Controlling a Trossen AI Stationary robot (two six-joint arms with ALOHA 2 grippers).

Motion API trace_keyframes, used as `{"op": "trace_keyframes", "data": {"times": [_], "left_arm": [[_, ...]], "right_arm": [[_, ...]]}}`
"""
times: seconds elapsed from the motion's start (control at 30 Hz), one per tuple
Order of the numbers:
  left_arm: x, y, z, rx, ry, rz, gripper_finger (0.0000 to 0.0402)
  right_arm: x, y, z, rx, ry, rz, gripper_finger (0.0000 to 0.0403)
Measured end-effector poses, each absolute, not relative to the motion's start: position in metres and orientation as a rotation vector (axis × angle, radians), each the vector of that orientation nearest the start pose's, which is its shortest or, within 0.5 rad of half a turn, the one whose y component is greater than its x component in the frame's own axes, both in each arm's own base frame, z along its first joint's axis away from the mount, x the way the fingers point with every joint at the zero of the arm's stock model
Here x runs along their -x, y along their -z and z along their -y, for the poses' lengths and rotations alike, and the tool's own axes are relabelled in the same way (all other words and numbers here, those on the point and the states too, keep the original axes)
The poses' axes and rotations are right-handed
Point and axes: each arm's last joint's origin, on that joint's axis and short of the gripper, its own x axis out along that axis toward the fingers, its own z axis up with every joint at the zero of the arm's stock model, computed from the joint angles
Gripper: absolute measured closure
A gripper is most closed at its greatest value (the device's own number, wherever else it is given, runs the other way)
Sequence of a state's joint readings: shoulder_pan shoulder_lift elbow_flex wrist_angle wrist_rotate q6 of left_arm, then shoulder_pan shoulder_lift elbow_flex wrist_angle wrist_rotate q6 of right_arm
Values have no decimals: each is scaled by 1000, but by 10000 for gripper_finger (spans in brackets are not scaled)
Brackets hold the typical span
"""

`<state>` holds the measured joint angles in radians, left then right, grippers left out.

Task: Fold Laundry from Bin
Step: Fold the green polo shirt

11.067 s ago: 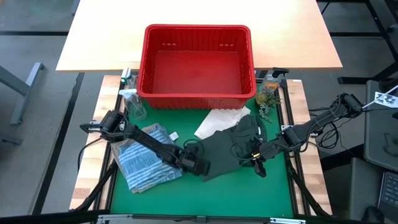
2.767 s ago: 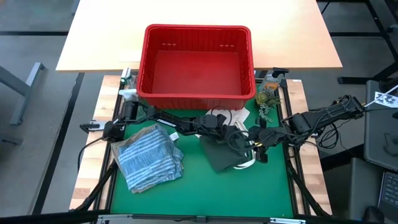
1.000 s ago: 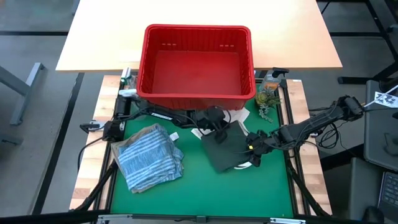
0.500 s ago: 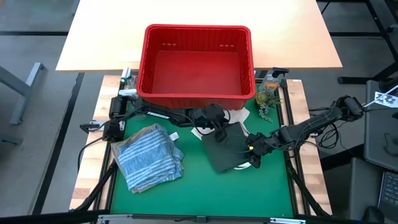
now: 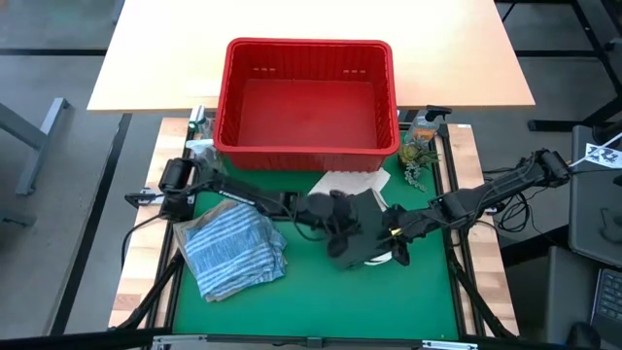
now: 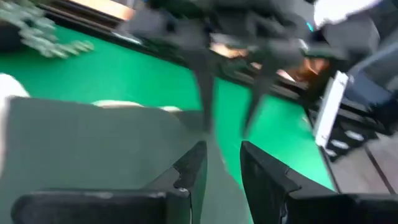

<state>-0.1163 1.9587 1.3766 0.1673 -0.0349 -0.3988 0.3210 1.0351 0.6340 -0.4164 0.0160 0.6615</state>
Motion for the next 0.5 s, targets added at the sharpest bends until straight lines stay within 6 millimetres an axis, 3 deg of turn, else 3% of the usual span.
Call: {"op": "trace_keyframes", "data": {"times": [0.23, 0.5], "left_arm": [[-438, -219, 90, 309, -24, -427, 310], [-441, -184, 120, 239, -140, -429, 310]], "right_arm": [[-191, -214, -59, -423, 92, -838, 260], [-193, -198, -61, -405, 119, -927, 260]]}}
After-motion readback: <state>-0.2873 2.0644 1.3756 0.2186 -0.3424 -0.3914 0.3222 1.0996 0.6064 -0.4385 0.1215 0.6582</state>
